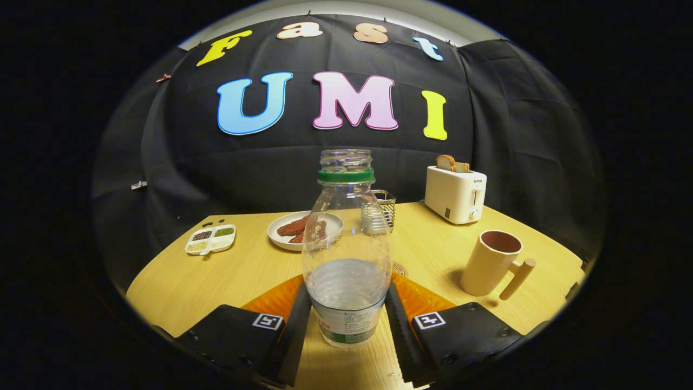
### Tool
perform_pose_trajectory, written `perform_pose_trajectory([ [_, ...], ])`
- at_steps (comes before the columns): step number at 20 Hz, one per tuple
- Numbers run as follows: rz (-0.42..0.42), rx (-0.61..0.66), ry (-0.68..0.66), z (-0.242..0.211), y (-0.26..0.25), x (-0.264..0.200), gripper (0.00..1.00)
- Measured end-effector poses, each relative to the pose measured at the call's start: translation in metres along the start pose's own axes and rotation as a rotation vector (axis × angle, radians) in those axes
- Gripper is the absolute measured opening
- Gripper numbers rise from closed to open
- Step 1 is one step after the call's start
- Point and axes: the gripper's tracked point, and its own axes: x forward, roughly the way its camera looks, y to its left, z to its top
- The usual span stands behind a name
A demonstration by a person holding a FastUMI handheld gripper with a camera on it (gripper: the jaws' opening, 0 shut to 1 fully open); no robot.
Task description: Take the bottle from table, then pour the juice into the cup, finally place the bottle on the coaster
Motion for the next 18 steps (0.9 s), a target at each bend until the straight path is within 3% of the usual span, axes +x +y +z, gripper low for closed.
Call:
perform_pose_trajectory([
  [5,0.078,0.031,0.022,0.011,0.009,-0.024,0.72],
  [18,0.120,0.090,0.016,0.054,0.008,-0.059,0.72],
])
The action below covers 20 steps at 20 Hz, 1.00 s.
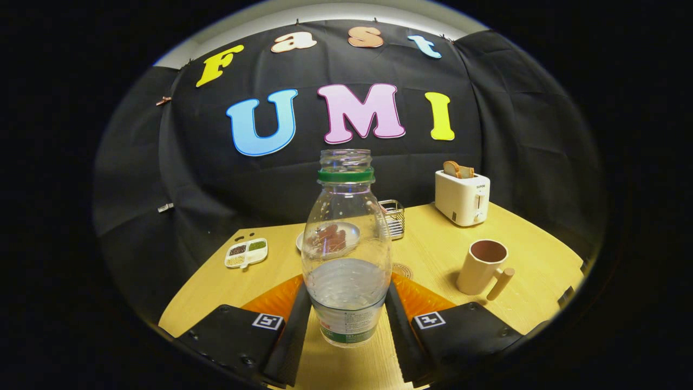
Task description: Take the bottle from table, then pour the juice into the cup, finally place the bottle on the coaster
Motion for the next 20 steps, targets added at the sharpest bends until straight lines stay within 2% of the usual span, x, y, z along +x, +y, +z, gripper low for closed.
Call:
perform_pose_trajectory([
  [7,0.052,0.198,0.005,0.013,-0.015,0.023,0.72],
  [14,0.083,0.479,0.019,0.014,-0.061,0.049,0.72],
  [20,0.067,0.768,0.019,0.009,-0.087,0.068,0.72],
])
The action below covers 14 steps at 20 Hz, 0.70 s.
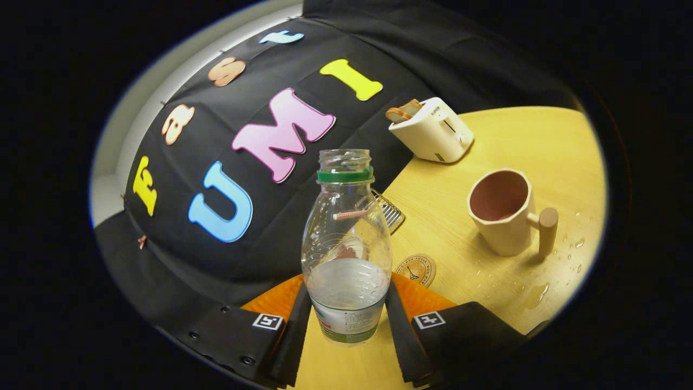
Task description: Take the bottle from table, then pour the juice into the cup, finally place the bottle on the coaster
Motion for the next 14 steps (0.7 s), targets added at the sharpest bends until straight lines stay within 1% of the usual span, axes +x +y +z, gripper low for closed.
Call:
perform_pose_trajectory([
  [5,-0.008,0.175,0.012,-0.001,-0.016,0.008,0.72],
  [9,-0.037,0.319,0.006,0.006,-0.031,0.020,0.72],
  [12,-0.070,0.386,0.020,0.006,-0.047,0.028,0.72],
  [14,-0.078,0.441,0.016,0.010,-0.053,0.029,0.72],
])
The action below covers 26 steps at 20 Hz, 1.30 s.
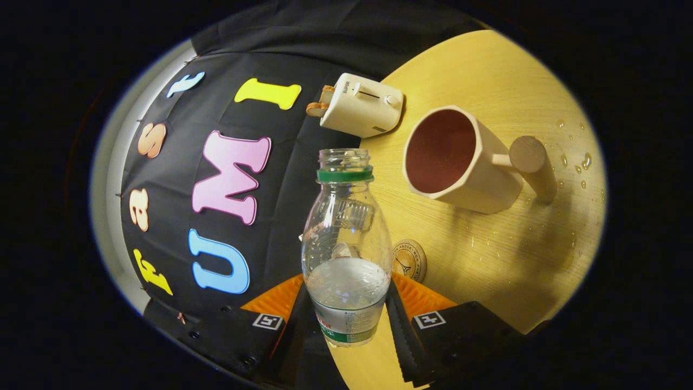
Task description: Take the bottle from table, then pour the juice into the cup, finally place the bottle on the coaster
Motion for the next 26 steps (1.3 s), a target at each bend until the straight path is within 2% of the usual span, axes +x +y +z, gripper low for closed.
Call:
perform_pose_trajectory([
  [8,-0.044,0.179,-0.005,0.0118,-0.0071,0.0075,0.72],
  [26,-0.080,0.393,0.045,0.0076,-0.0023,0.0101,0.72],
])
